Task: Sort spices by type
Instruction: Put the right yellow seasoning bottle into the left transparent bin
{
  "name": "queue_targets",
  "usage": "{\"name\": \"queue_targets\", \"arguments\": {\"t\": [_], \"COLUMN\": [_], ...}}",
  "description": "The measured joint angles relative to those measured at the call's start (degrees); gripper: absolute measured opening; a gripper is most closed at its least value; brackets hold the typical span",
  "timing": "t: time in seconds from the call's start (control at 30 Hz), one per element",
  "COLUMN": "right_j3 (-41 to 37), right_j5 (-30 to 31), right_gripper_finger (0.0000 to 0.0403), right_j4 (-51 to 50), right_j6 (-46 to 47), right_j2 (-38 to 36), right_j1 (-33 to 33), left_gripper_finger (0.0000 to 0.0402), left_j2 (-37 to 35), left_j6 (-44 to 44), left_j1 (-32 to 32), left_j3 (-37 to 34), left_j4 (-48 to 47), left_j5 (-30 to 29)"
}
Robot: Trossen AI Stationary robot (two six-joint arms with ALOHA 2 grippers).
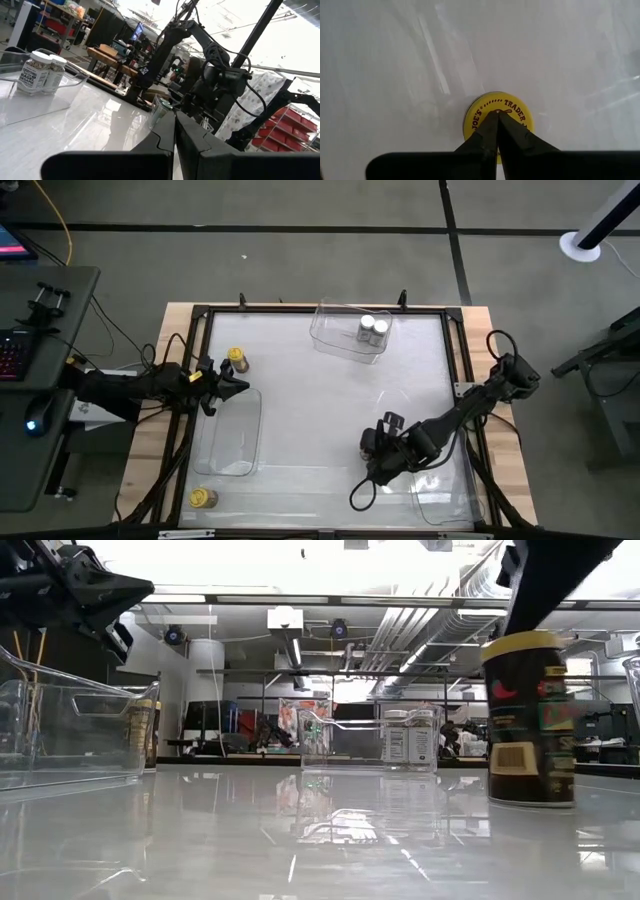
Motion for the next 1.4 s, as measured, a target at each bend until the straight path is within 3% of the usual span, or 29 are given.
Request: {"name": "queue_targets", "arguments": {"t": [0.3,1.03,1.23,1.4], "right_j3": [-0.3,-0.3,-0.3,-0.2], "right_j5": [1.2,0.8,-1.2,-9.3], "right_gripper_finger": [0.0,0.0,0.0,0.0036], "right_j4": [8.3,2.6,2.3,3.0], "right_j6": [-7.1,-6.8,-8.3,-9.1], "right_j2": [0.4,0.4,0.4,0.3], "right_j1": [-2.9,-1.5,-1.4,-5.1], "left_gripper_finger": [0.0001,0.0001,0.0001,0.0001], "left_j2": [0.0,0.0,0.0,0.0], "left_j6": [0.0,0.0,0.0,0.0], "left_j1": [0.0,0.0,0.0,0.0], "left_j3": [0.0,0.0,0.0,0.0], "left_j4": [0.0,0.0,0.0,0.0], "left_j5": [0.0,0.0,0.0,0.0]}}
